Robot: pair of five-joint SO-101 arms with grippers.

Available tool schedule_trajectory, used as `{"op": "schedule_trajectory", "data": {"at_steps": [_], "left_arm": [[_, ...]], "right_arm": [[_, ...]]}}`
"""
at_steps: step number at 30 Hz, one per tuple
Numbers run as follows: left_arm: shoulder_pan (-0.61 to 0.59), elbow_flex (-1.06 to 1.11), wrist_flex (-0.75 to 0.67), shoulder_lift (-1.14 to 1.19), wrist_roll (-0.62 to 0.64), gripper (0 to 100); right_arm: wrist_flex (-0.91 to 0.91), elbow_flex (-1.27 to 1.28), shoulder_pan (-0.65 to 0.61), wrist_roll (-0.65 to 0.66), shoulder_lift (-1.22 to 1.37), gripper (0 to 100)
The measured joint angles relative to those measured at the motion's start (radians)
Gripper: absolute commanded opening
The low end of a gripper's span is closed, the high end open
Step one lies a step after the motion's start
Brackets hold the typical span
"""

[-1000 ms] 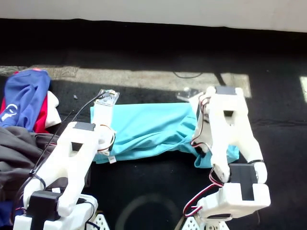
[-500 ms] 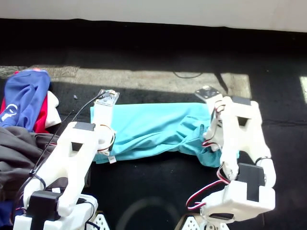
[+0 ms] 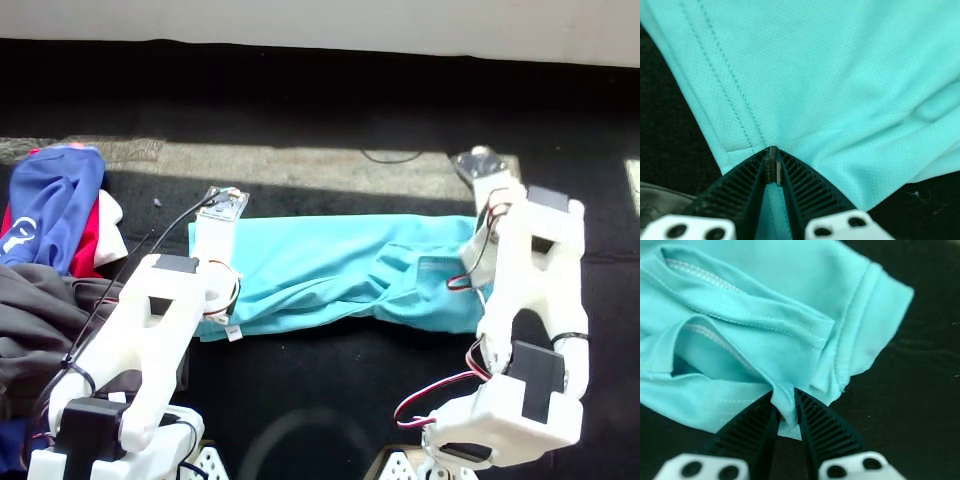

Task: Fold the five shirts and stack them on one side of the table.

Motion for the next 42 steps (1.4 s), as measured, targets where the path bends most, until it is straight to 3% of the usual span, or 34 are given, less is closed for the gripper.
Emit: {"op": "schedule_trajectory", "data": {"at_steps": [10,15,20,24,32,42], "left_arm": [[0.000,0.000,0.000,0.000,0.000,1],[0.000,0.000,0.000,0.000,0.000,1],[0.000,0.000,0.000,0.000,0.000,1],[0.000,0.000,0.000,0.000,0.000,1],[0.000,0.000,0.000,0.000,0.000,1],[0.000,0.000,0.000,0.000,0.000,1]], "right_arm": [[-0.106,-0.055,-0.014,0.000,0.026,1.5],[-0.106,-0.063,-0.018,0.000,0.126,16.6],[-0.106,-0.071,-0.018,-0.002,0.121,17.6],[-0.106,-0.071,-0.023,-0.103,0.023,17.6],[0.097,-0.071,-0.221,-0.144,-0.152,17.6],[0.112,0.100,-0.347,-0.150,-0.155,17.6]]}}
